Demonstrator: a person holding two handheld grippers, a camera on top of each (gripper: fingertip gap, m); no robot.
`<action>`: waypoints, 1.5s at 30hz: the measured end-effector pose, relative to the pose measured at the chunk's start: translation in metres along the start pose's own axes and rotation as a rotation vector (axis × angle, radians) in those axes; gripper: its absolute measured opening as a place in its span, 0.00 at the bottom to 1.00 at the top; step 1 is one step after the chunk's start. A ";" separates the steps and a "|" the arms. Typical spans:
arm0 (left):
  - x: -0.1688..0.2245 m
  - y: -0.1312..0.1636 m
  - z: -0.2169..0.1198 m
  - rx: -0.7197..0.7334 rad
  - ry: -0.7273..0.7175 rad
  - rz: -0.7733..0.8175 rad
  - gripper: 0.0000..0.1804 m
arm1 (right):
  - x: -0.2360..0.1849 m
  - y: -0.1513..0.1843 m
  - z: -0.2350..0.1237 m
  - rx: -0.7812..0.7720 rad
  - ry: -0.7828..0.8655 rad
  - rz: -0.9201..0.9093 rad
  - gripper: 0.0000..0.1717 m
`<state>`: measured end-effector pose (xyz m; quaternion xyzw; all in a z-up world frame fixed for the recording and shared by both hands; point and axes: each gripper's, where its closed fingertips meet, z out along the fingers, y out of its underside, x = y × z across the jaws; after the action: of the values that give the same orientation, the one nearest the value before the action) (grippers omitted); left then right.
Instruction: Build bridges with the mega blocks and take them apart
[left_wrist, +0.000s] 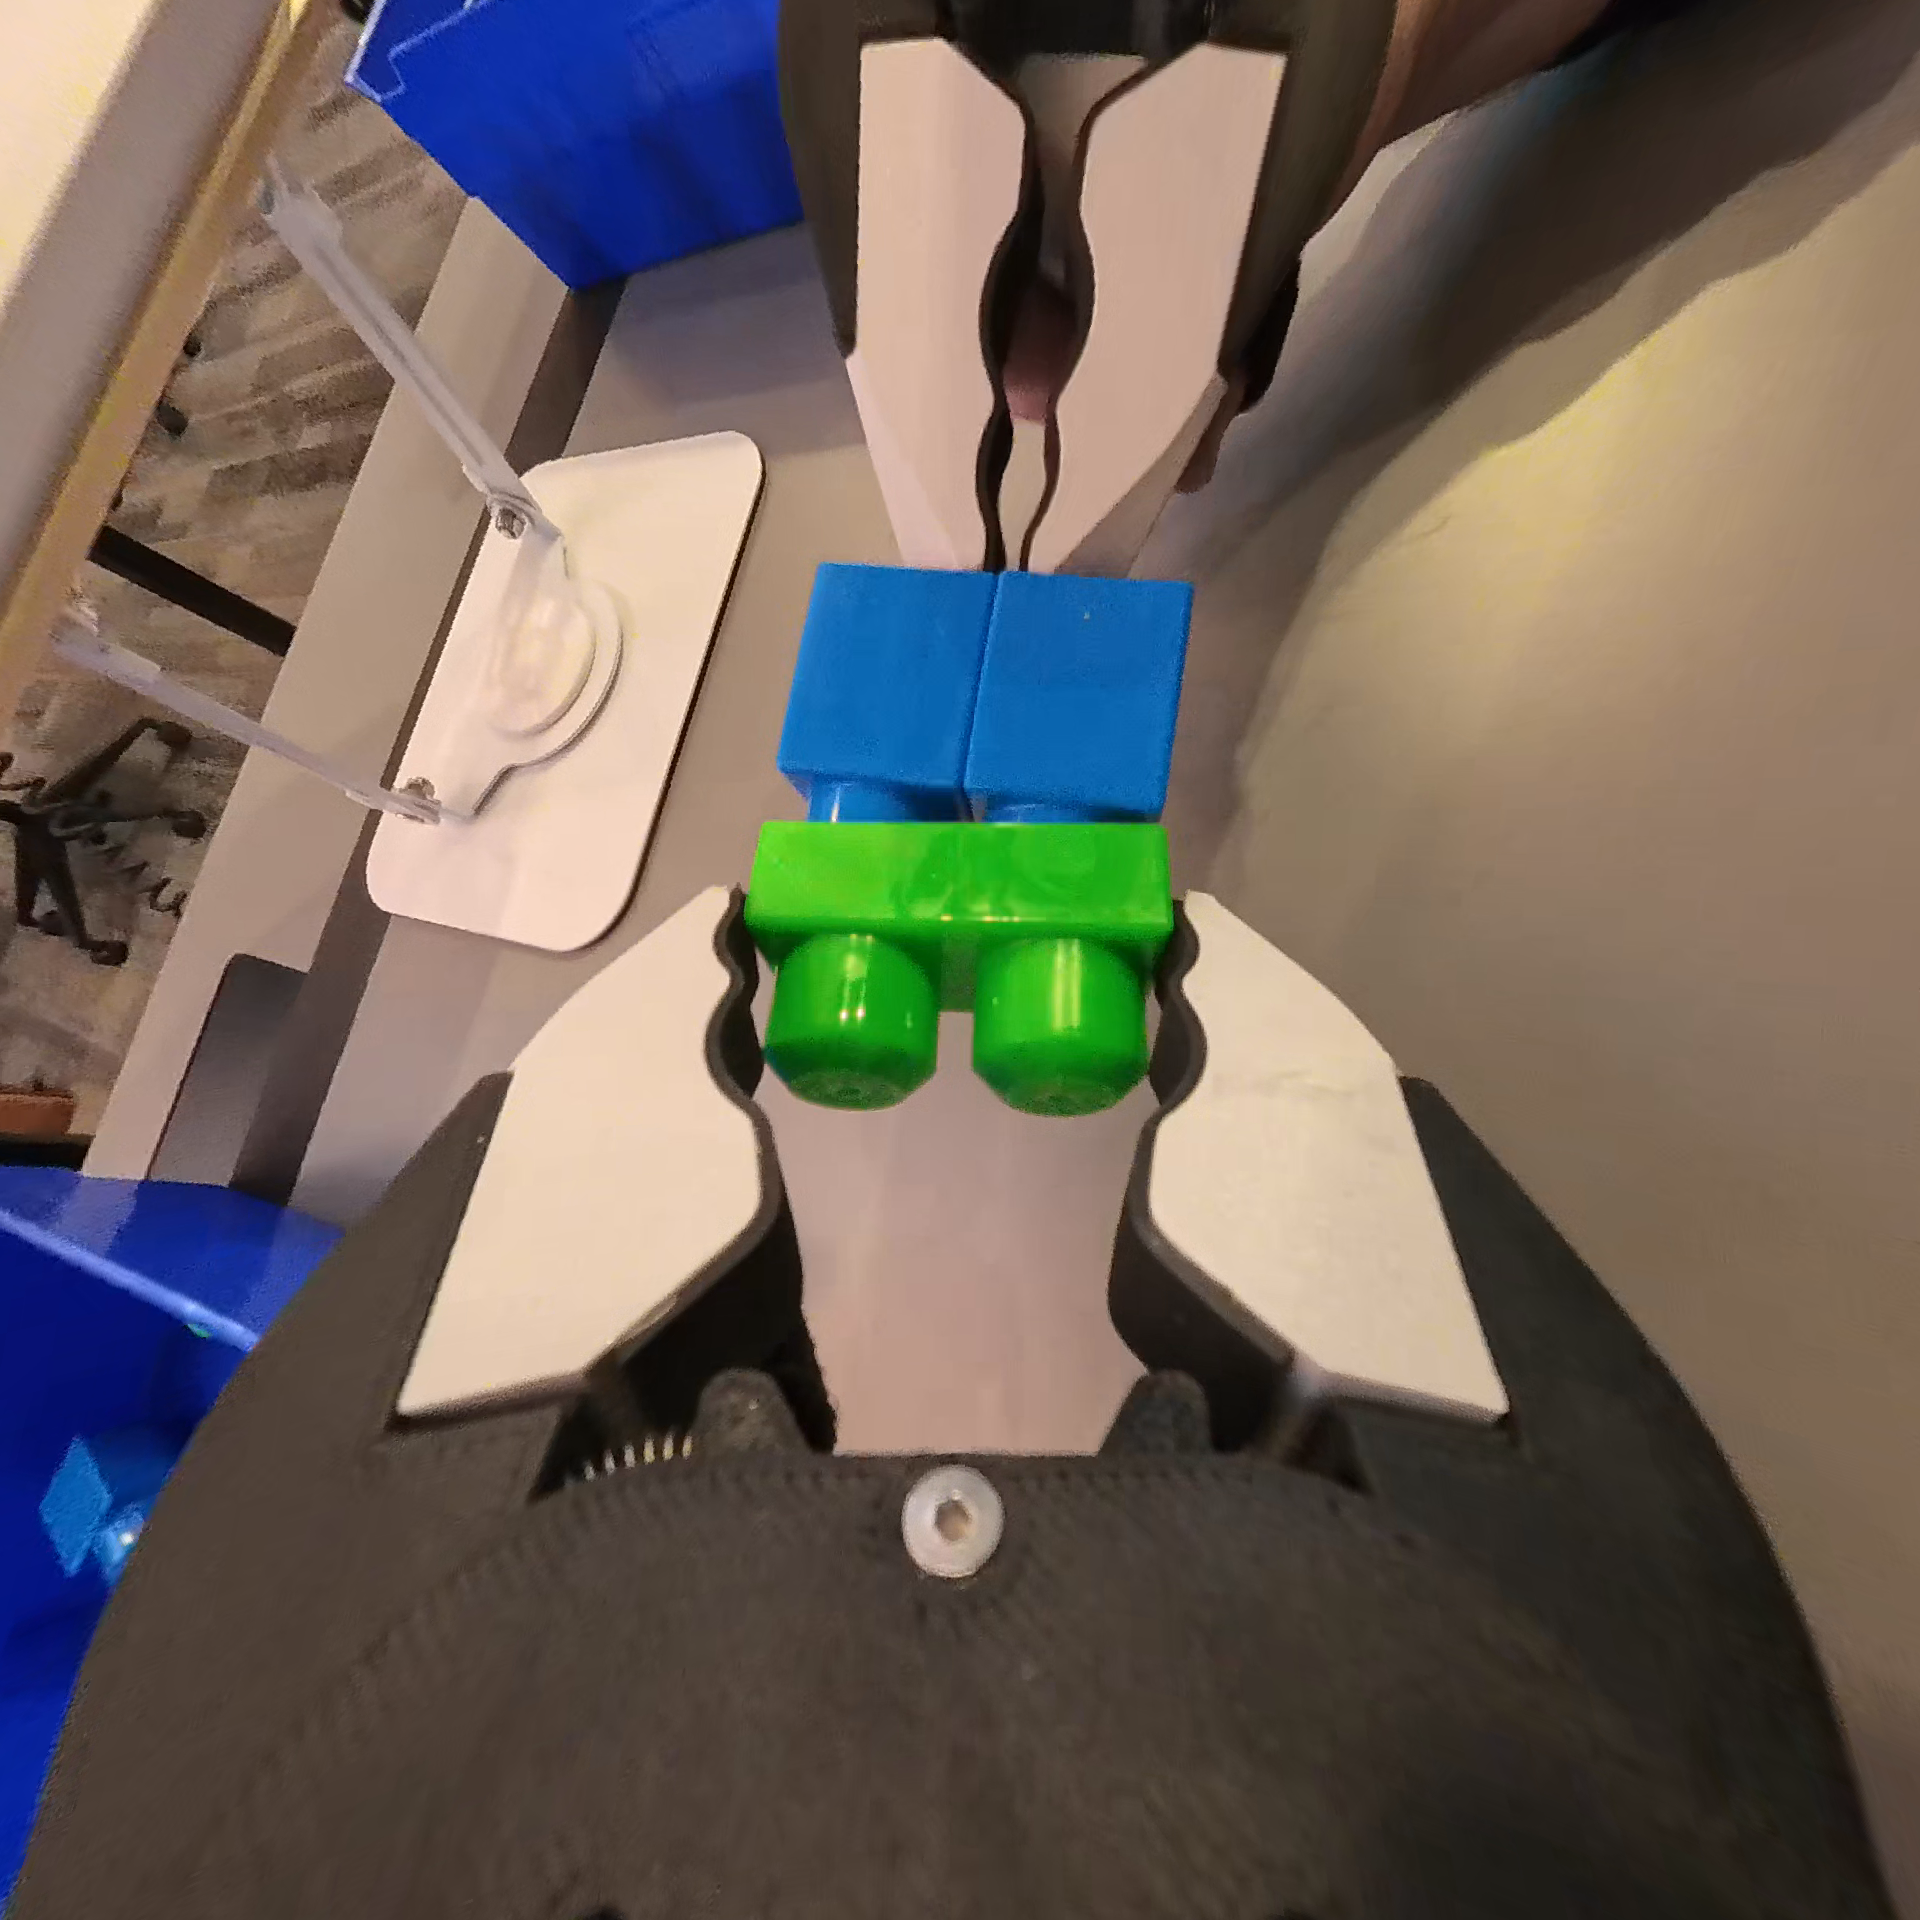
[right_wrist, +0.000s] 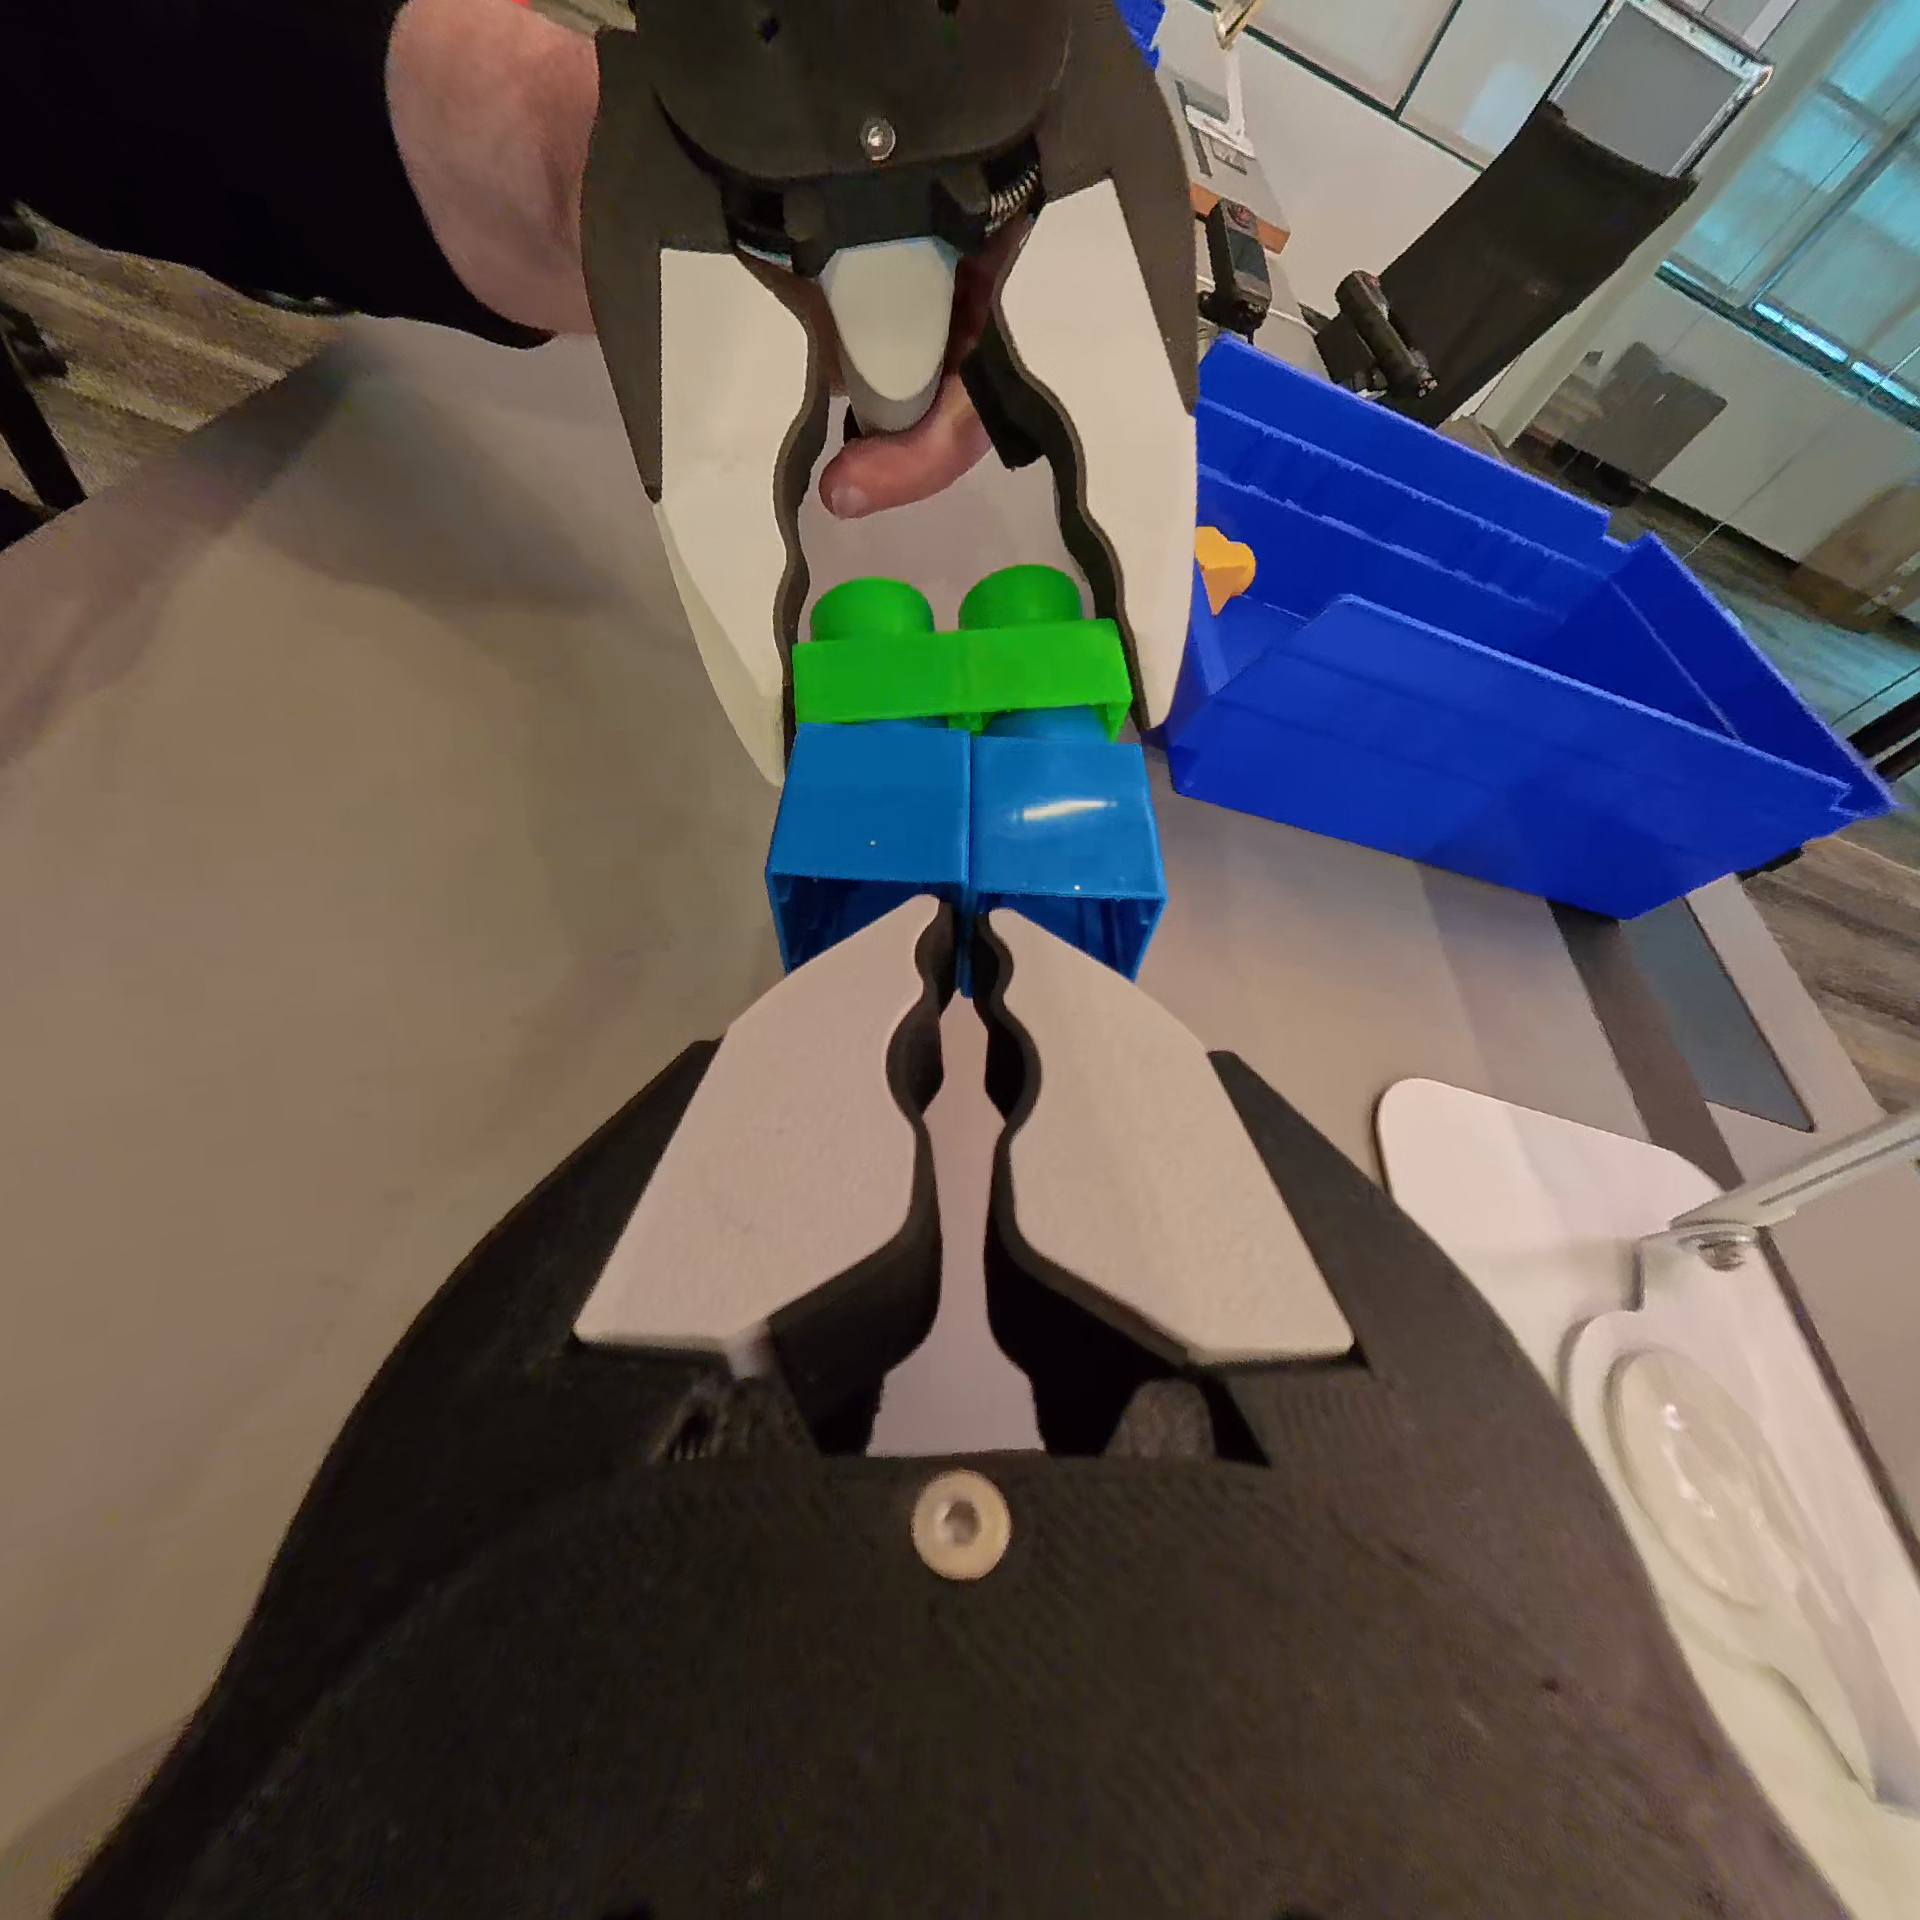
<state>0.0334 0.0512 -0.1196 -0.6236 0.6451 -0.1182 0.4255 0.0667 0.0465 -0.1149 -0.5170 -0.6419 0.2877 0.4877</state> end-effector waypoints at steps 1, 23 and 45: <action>0.000 -0.001 0.000 -0.008 -0.005 0.015 0.41 | 0.000 -0.001 -0.001 -0.001 0.005 -0.020 0.02; 0.002 -0.061 -0.035 0.448 0.144 -0.225 0.40 | -0.003 -0.052 -0.026 0.242 -0.043 0.000 0.01; 0.001 -0.057 -0.030 0.418 0.063 -0.163 0.40 | 0.002 -0.046 -0.019 0.234 -0.056 0.052 0.02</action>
<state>0.0529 0.0285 -0.0629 -0.5678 0.5671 -0.3029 0.5141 0.0668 0.0316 -0.0668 -0.4648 -0.6035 0.3876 0.5191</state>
